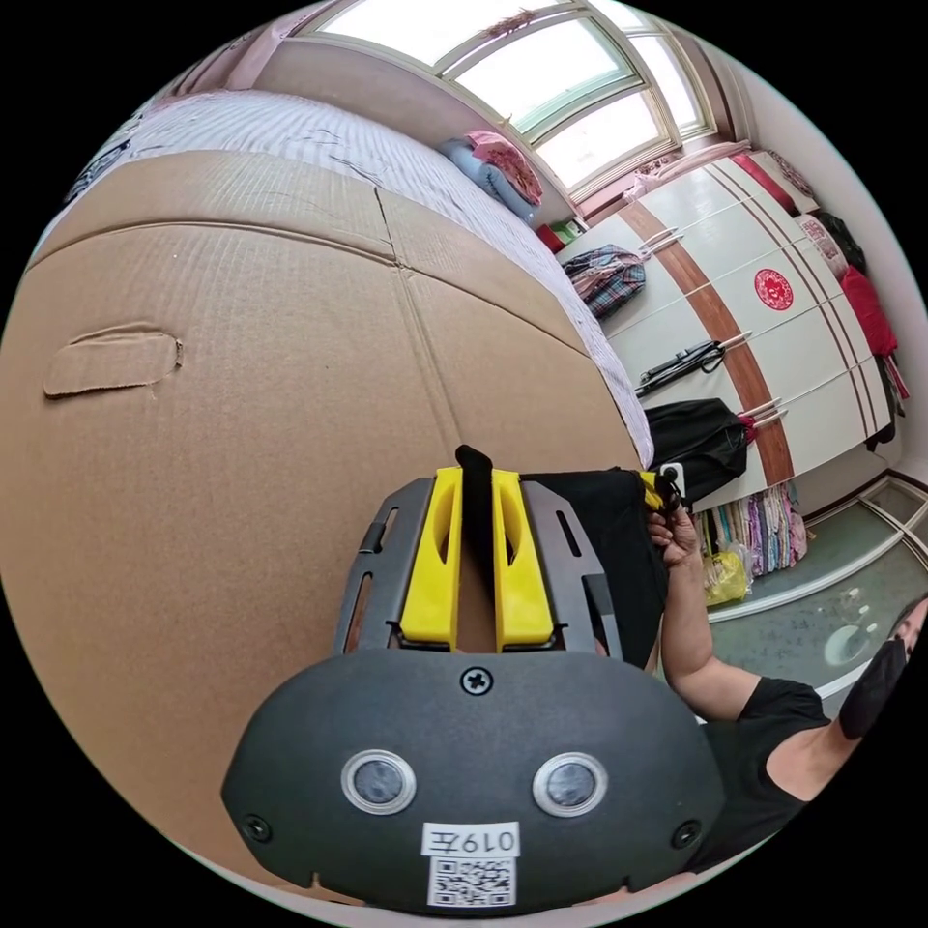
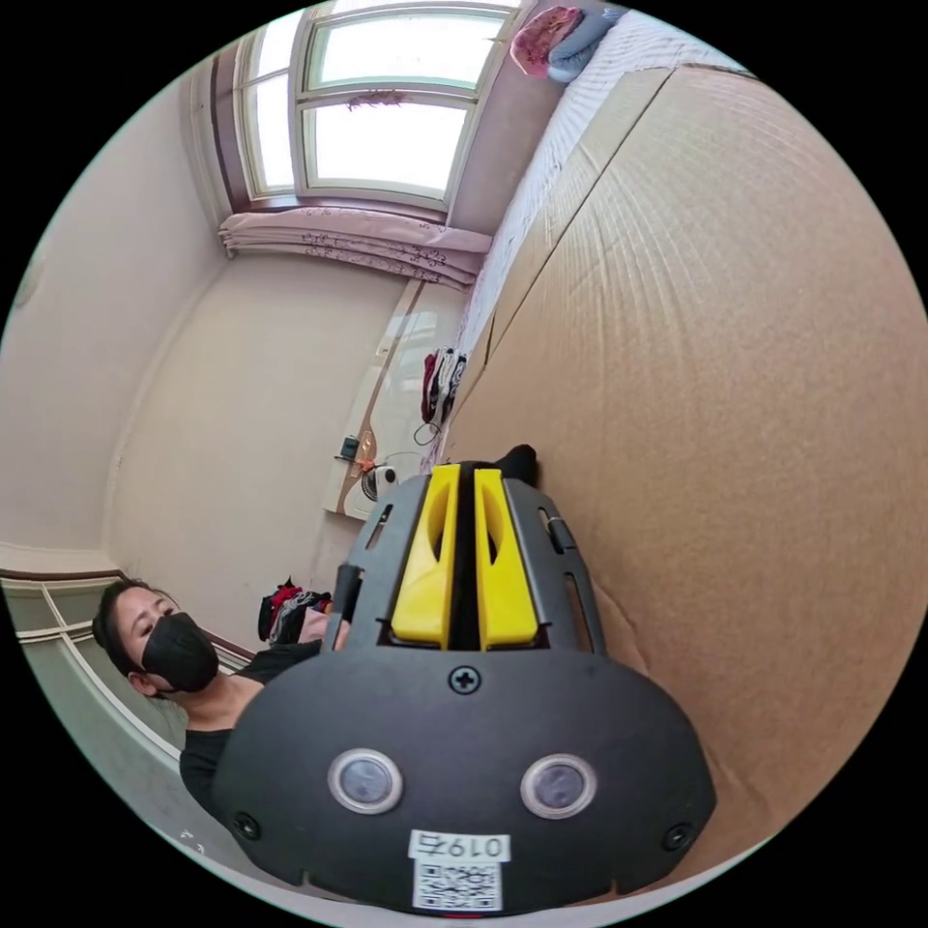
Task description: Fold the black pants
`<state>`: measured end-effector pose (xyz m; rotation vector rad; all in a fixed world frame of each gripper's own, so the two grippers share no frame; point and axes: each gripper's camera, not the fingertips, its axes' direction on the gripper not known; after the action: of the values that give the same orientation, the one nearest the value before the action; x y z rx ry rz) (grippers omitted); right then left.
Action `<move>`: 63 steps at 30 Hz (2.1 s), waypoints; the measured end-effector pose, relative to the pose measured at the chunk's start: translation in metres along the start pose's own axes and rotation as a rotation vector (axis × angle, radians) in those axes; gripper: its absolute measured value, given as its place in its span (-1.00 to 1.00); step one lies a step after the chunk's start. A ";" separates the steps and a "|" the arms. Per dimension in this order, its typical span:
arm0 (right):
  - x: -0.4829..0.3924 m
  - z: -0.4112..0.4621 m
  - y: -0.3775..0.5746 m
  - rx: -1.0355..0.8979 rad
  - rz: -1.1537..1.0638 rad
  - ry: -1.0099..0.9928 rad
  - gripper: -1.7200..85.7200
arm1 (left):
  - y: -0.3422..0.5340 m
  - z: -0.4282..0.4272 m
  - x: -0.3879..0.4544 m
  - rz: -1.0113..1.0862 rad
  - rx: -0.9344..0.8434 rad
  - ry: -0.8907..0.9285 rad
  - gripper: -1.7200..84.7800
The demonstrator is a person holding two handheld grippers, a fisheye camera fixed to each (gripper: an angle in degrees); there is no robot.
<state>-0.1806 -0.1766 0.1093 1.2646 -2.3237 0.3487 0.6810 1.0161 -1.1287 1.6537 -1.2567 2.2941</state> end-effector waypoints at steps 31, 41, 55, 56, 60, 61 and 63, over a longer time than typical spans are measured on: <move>-0.102 0.028 0.116 -0.105 -0.072 0.022 -0.82 | 0.131 -0.087 0.000 -0.008 0.071 0.156 -0.74; -0.129 0.050 0.133 -0.118 -0.089 0.026 -0.96 | 0.172 -0.082 0.000 -0.047 0.058 0.294 -0.71; -0.162 0.072 0.140 -0.091 -0.115 0.051 -0.97 | 0.179 -0.087 0.003 -0.084 -0.010 0.270 -0.79; -0.165 0.073 0.139 -0.089 -0.117 0.051 -0.97 | 0.180 -0.088 0.002 -0.088 -0.010 0.257 -0.81; -0.176 0.076 0.138 -0.082 -0.133 0.069 -0.98 | 0.184 -0.093 0.002 -0.082 -0.011 0.243 -0.88; -0.180 0.077 0.138 -0.079 -0.134 0.085 -0.98 | 0.184 -0.095 0.003 -0.080 -0.010 0.237 -0.89; -0.183 0.077 0.137 -0.078 -0.121 0.129 -0.98 | 0.185 -0.100 0.005 -0.068 -0.011 0.212 -0.90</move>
<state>-0.2323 -0.0040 -0.0508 1.2983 -2.1221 0.2873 0.5152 0.9527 -1.2415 1.3831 -1.1477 2.3435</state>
